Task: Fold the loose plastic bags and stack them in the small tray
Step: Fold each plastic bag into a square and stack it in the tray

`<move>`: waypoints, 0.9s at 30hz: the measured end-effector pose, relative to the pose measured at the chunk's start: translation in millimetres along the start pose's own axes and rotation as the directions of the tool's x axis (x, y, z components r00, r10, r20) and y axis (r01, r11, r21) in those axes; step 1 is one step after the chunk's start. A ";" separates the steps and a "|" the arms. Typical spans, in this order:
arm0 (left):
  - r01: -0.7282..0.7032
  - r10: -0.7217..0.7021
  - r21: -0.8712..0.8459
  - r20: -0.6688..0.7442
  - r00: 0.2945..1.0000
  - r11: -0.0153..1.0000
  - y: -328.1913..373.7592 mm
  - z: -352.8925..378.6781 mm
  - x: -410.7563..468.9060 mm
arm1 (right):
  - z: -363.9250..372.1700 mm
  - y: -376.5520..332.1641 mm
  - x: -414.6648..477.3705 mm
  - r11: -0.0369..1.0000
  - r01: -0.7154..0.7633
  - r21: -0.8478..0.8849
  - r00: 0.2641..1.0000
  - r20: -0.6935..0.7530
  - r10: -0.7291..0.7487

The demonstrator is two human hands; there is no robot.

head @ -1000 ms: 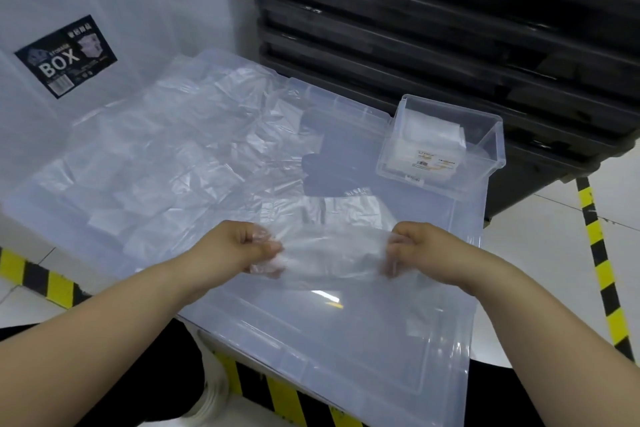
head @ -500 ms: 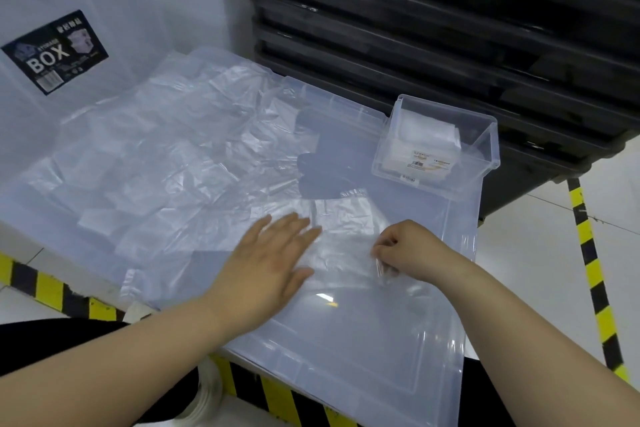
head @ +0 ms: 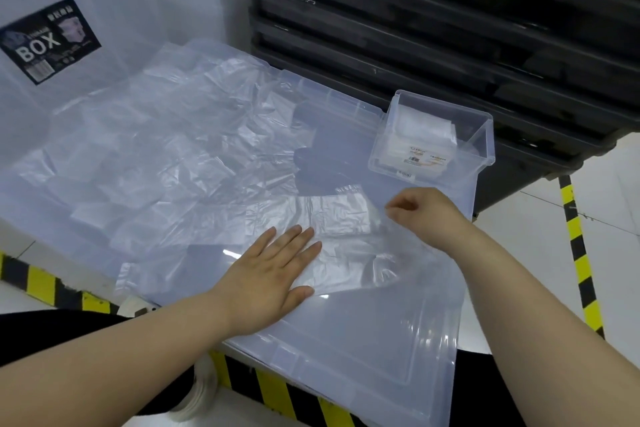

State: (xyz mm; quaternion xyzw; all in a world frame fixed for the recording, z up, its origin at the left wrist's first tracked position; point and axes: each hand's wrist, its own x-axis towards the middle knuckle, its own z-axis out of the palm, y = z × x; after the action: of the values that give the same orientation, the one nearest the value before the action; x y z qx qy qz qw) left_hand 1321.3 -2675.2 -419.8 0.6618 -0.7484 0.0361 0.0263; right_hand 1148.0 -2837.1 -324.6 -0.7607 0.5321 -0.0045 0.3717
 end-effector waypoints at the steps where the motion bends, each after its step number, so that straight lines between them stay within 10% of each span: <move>1: 0.002 -0.002 -0.006 -0.001 1.000 1.000 -0.1 -0.3 0.3 | 5.6 -4.7 4.0 0.998 0.055 0.029 0.998 -0.027 -0.055; 13: -0.049 0.049 0.017 -0.027 0.998 0.999 -5.0 1.5 2.3 | 28.8 -39.9 48.1 0.850 0.271 -0.453 0.955 0.234 -0.180; 27: -0.063 0.064 0.025 -0.026 0.998 0.998 -7.1 1.9 2.2 | -57.0 -32.1 20.3 0.867 0.019 -0.498 0.925 0.338 0.174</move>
State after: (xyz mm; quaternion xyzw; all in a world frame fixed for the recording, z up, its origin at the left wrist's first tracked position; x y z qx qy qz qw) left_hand 1328.1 -2678.4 -421.3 0.6375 -0.7680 0.0549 0.0270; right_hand 1159.8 -2880.5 -272.9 -0.7946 0.4658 0.2905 0.2594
